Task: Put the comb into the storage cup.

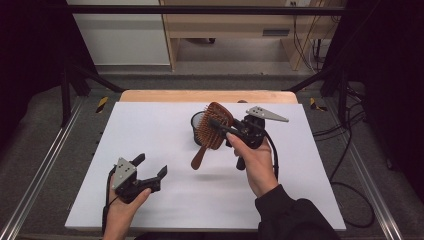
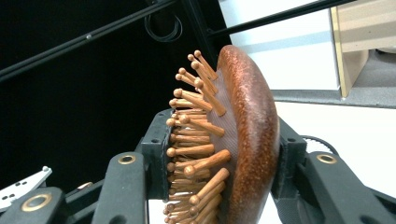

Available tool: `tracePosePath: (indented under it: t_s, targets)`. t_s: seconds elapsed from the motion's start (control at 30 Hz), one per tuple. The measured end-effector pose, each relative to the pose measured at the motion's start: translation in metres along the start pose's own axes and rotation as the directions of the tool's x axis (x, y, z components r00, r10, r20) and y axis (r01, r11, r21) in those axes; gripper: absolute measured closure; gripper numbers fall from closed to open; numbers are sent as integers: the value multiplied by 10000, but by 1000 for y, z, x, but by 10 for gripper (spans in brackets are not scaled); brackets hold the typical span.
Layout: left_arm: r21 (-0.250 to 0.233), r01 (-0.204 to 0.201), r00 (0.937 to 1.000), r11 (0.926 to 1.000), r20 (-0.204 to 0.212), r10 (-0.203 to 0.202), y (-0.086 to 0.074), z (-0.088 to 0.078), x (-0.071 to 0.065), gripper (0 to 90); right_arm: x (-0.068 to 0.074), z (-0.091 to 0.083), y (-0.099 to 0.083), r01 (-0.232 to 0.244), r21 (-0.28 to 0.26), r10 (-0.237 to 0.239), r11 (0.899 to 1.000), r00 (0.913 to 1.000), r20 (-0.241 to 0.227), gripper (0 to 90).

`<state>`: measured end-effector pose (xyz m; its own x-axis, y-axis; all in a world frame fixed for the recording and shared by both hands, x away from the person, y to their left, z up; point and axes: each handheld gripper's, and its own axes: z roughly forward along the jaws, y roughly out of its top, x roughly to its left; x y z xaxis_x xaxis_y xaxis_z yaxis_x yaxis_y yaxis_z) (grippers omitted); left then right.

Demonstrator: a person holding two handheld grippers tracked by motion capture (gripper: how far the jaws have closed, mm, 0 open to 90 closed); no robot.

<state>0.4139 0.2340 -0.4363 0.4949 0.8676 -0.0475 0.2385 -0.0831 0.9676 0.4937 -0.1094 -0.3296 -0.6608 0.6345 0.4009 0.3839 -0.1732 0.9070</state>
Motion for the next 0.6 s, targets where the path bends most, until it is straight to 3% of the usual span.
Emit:
tracePosePath:
  t_s: [0.4,0.6]
  targets:
    - [-44,442,9975,9990,-557,-444,-5,-4,19,85,-5,-1,12,-337,-228,338,9992,9994,49,518]
    - [31,625,9966,9980,-543,-623,-6,-2,23,82,-9,5,18,-389,-241,392,9990,9992,89,518]
